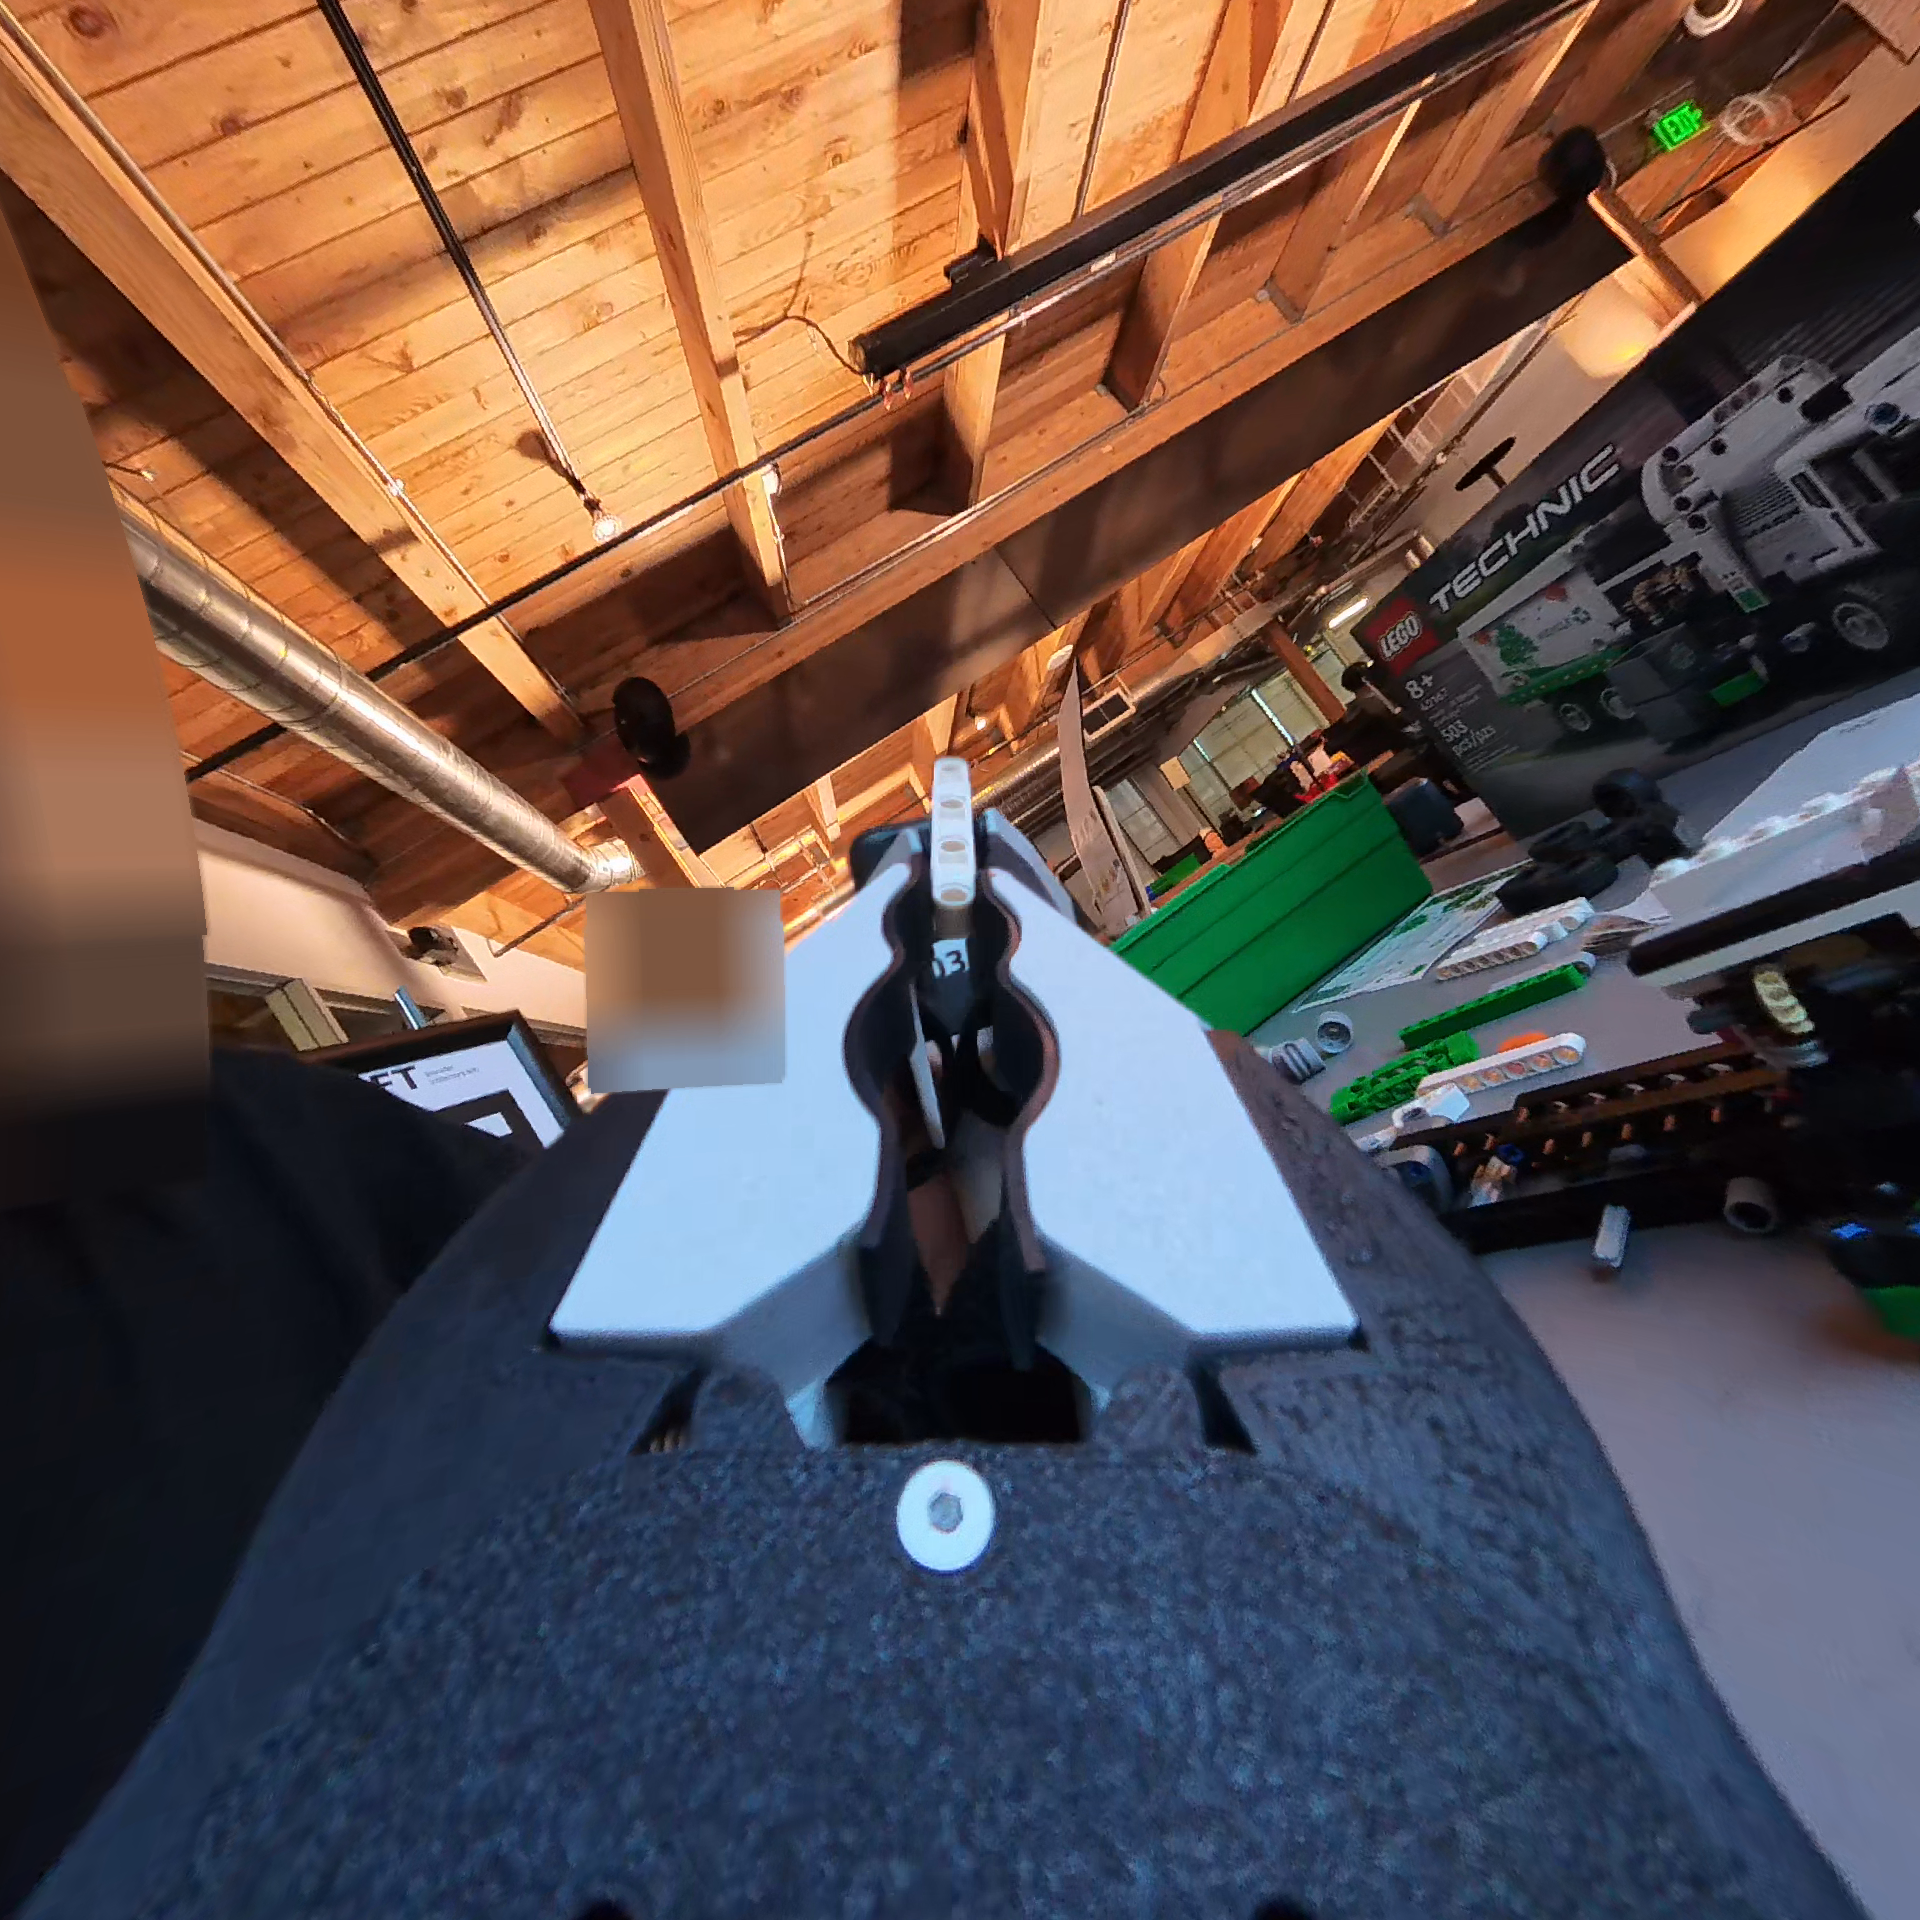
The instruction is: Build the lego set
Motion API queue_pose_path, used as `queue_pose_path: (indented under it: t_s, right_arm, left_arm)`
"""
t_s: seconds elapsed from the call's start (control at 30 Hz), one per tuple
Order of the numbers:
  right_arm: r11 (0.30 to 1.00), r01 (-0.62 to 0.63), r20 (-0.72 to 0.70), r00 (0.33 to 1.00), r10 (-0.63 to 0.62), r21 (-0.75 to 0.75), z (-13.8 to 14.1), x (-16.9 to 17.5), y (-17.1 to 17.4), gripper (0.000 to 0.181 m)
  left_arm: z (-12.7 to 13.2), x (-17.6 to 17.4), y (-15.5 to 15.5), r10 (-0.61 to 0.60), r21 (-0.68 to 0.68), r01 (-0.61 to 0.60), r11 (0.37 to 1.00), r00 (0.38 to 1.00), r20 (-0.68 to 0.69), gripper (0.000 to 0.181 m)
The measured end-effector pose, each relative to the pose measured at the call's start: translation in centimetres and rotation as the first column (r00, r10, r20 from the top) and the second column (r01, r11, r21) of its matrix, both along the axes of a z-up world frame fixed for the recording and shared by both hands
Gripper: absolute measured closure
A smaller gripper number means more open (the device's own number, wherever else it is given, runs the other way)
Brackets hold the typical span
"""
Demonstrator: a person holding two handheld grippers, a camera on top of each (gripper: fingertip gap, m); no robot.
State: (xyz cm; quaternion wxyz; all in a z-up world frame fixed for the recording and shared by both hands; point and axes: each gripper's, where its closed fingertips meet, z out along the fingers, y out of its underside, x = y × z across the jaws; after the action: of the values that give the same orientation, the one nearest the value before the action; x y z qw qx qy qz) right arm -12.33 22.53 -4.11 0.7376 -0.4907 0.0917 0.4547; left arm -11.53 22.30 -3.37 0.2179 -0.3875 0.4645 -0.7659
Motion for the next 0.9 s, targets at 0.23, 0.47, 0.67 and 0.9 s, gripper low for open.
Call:
queue_pose_path:
  t_s: [0.23,0.47,0.67,0.9]
  right_arm:
    - [0.999,-0.026,0.018,0.999,0.026,-0.027,-0.3,-0.6,0.3,0.174]
    - [0.996,0.015,0.139,0.990,-0.002,-0.091,-1.0,-1.2,1.0,0.174]
    - [0.805,0.324,0.596,0.802,0.045,-0.497,-6.3,0.1,-2.6,0.147]
    - [0.410,0.747,0.797,0.599,-0.074,-0.524,-11.7,-3.4,-8.4,0.123]
  left_arm:
    - [0.1,-0.2,0.1,-0.085,-0.116,0.081,0.990,0.996,-0.027,0.175]
    - [-0.4,-0.3,0.1,-0.118,-0.030,0.116,0.993,0.990,-0.073,0.175]
    - [-2.8,0.3,2.3,0.132,0.354,-0.098,0.930,0.988,-0.075,0.175]
    - [-5.4,0.6,0.6,0.233,0.609,-0.167,0.775,0.972,-0.030,0.175]
